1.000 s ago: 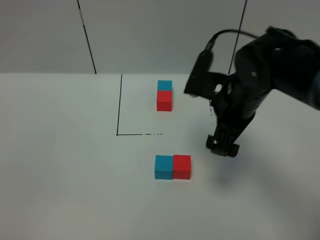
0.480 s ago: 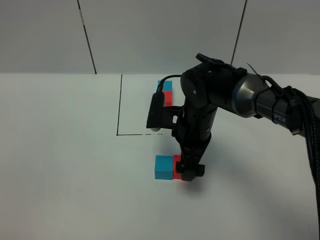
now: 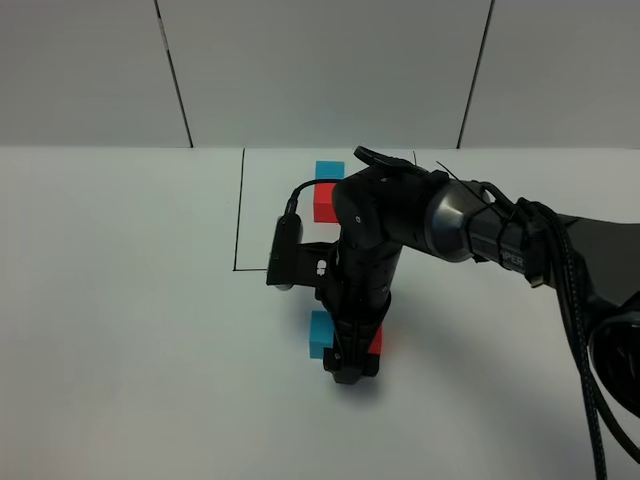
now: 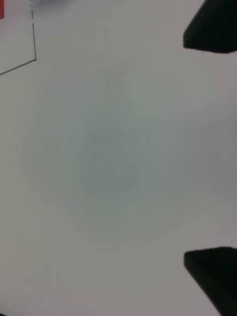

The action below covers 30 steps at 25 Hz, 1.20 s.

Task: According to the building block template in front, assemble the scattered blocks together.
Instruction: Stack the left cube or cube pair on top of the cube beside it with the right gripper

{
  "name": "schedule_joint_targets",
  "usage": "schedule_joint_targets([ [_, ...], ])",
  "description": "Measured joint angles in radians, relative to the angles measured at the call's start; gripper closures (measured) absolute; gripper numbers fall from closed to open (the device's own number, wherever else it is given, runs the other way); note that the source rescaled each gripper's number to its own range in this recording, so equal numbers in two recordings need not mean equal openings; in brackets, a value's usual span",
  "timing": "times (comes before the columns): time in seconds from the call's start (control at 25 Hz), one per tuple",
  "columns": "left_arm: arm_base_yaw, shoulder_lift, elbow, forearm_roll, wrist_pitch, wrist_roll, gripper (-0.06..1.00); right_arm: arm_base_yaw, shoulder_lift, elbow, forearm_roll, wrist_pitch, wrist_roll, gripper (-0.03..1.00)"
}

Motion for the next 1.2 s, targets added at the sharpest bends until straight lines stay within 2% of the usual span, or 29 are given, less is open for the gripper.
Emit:
schedule_joint_targets([
  [0.64,0.0,0.0,0.0,0.0,0.0,0.0,0.06,0.0,0.042,-0.001,0.026,-0.04,0.0,-0.03],
  [0.72,0.0,0.0,0.0,0.0,0.0,0.0,0.06,0.0,0.042,-0.001,0.026,-0.04,0.0,0.0],
  [0.84,0.0,0.0,0.0,0.0,0.0,0.0,0.06,0.0,0.042,-0.001,0.026,-0.04,0.001,0.2],
  [0.96,0.0,0.0,0.0,0.0,0.0,0.0,0.06,0.0,0.042,-0.001,0.026,-0.04,0.01,0.52],
  [1.08,0.0,0.0,0.0,0.0,0.0,0.0,0.06,0.0,0.042,-0.001,0.022,-0.041,0.016,0.9],
  [1.12,0.0,0.0,0.0,0.0,0.0,0.0,0.06,0.0,0.042,-0.001,0.022,-0.041,0.019,0.95],
  [1.2,0.0,0.0,0.0,0.0,0.0,0.0,0.06,0.0,0.042,-0.001,0.022,-0.041,0.027,0.95],
])
